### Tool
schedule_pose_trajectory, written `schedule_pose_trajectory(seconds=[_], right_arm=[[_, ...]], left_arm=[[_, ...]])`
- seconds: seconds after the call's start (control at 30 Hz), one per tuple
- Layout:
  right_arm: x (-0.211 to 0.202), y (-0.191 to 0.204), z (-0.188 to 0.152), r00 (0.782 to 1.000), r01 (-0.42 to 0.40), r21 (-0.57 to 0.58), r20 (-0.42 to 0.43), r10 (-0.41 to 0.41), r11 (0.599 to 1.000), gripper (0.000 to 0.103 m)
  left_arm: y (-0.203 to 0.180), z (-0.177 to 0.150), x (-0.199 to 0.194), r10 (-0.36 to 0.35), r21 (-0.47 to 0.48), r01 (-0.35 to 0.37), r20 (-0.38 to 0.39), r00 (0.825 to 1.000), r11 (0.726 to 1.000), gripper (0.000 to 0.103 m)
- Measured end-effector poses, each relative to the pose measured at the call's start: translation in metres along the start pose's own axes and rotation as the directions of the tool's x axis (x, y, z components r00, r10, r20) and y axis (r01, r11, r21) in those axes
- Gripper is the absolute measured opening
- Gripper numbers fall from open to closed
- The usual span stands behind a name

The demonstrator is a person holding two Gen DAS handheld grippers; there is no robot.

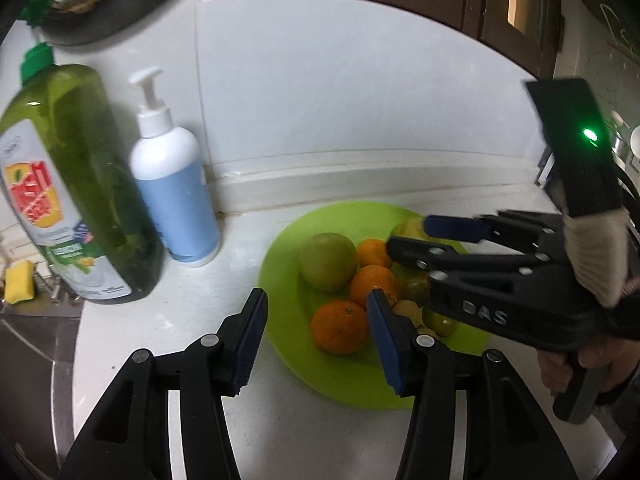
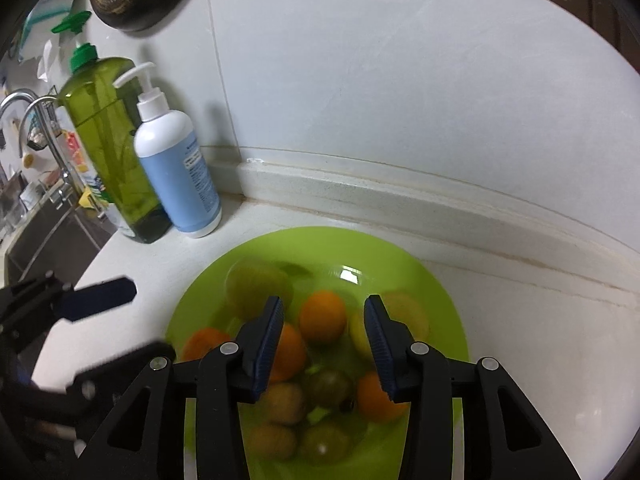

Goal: Organize fruits

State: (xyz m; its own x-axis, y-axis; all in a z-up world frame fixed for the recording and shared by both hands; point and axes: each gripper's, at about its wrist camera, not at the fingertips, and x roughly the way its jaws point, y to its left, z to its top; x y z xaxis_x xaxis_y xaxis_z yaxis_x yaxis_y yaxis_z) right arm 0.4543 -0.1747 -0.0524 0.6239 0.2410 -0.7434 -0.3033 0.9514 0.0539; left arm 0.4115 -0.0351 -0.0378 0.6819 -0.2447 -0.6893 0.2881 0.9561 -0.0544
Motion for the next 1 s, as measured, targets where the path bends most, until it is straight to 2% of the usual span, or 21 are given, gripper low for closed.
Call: schedule_pose_trajectory(seconds=[0.23,0.5,0.8,0.87,1.0], right_arm=[[-0.054,0.013,-0.019,0.998,0.011,0.029,0.06,-0.013,1.0,0.043],[-0.122,0.04,-0.051,0.989,0.038,0.079,0.136,-0.049,0.996,0.043],[-0.191,0.075,-0.095,0.967,0.109,0.147,0.213,-0.139,0.983,0.059],[-0.206,0.082,-0.106,0.96,0.128,0.154,0.228,-0.161,0.98,0.06],[-0.235,0.088,-0.126,0.954,0.127,0.171,0.25,-0.168,0.977,0.066]], left_arm=[[0.0,-0.008,-0.037,0.024,-0.011,-0.023,0.047,0.999,1.0,0.052],[-0.007,-0.027,-0.103,0.014,0.021,-0.017,0.126,0.992,1.0,0.059],[-0.014,-0.062,-0.168,0.002,0.045,-0.011,0.198,0.98,0.999,0.072],[-0.017,-0.07,-0.182,0.009,0.05,-0.02,0.21,0.978,0.999,0.077],[-0.025,-0.087,-0.208,0.017,0.038,-0.027,0.235,0.972,0.999,0.081]])
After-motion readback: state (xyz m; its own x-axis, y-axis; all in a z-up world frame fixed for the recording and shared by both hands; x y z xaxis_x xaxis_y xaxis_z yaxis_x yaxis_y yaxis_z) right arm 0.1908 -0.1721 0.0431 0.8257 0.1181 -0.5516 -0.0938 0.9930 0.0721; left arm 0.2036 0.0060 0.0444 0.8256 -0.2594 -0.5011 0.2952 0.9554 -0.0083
